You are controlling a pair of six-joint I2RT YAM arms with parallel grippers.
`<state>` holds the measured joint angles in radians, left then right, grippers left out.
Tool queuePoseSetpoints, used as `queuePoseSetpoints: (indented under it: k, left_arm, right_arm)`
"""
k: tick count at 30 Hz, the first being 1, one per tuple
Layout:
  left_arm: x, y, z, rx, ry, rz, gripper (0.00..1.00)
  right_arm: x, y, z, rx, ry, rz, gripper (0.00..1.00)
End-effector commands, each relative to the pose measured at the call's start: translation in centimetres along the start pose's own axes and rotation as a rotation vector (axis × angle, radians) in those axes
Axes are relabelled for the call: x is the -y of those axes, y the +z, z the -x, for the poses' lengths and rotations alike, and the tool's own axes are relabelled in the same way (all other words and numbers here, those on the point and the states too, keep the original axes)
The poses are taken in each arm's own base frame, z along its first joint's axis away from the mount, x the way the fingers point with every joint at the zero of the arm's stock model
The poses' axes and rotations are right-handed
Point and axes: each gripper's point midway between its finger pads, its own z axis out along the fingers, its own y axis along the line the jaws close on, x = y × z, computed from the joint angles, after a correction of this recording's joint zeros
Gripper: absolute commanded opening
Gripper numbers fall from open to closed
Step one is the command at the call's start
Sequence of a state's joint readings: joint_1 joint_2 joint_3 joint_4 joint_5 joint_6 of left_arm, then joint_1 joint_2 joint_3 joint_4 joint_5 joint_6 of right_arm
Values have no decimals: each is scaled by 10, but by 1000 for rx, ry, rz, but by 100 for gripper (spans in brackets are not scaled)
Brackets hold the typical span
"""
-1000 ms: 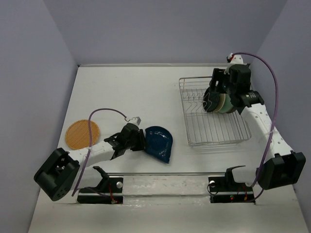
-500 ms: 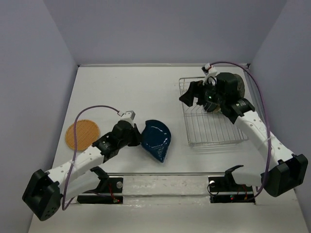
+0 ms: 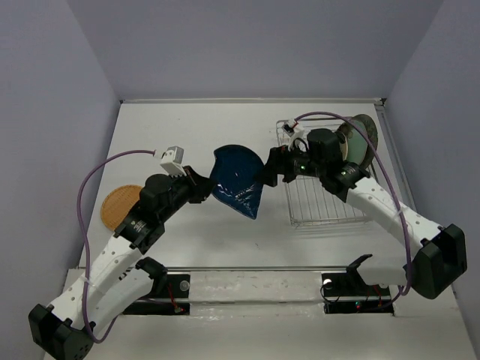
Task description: Load the plates into the dish rack
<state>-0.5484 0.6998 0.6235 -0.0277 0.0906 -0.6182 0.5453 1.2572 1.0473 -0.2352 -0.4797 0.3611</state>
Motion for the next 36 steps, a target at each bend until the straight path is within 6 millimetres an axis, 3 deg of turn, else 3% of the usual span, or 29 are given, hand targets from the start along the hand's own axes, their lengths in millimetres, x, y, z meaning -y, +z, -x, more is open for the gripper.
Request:
queuePoseSetpoints:
  k: [1, 6, 8, 9, 11, 12, 14, 15, 16, 17, 21, 22, 24, 25, 26, 33, 36]
  left_arm:
    - [61, -12, 40, 130, -34, -257, 5]
    - [71, -16, 45, 158, -43, -317, 5]
    - [76, -18, 45, 158, -49, -342, 5]
    - [79, -19, 47, 166, -47, -355, 7]
    - [82, -20, 50, 173, -22, -364, 18]
    - [80, -20, 51, 177, -8, -347, 36]
    - [84, -26, 63, 214, 83, -329, 56]
    - [78, -27, 61, 201, 115, -292, 77]
    - [73, -29, 67, 224, 149, -252, 86]
    - [76, -37, 77, 258, 223, -241, 97]
    - [45, -51, 92, 332, 310, -57, 99]
    - [28, -54, 89, 332, 340, 11, 99]
    - [15, -56, 81, 334, 351, 44, 99]
    - [16, -57, 81, 337, 351, 41, 99]
    - [10, -54, 72, 323, 354, 46, 99]
    - [12, -59, 71, 345, 375, 39, 99]
    - [14, -62, 70, 346, 379, 29, 99]
  right_arm:
    - [-38, 9, 14, 69, -7, 170, 94]
    - [-43, 18, 13, 69, 55, 230, 81]
    - [-41, 24, 10, 50, 73, 234, 62]
    - [-43, 24, 14, 56, 78, 236, 31]
    - [-43, 20, 25, 98, 83, 208, 8]
    - [-42, 17, 31, 111, 83, 184, 7]
    - [-31, 11, 46, 157, 76, 77, 7]
    - [-36, 1, 66, 200, 31, 49, 7]
    - [-27, -3, 65, 181, 38, -18, 7]
    - [-16, -8, 76, 213, 5, -100, 7]
    - [28, -43, 111, 271, -39, -378, 7]
    - [52, -61, 122, 293, -44, -544, 7]
    - [83, -87, 134, 285, -81, -766, 7]
    - [92, -84, 121, 218, -94, -789, 7]
    - [102, -106, 139, 255, -115, -917, 7]
    - [147, -157, 151, 138, -168, -1318, 7]
    - [162, -159, 153, 102, -165, -1380, 7]
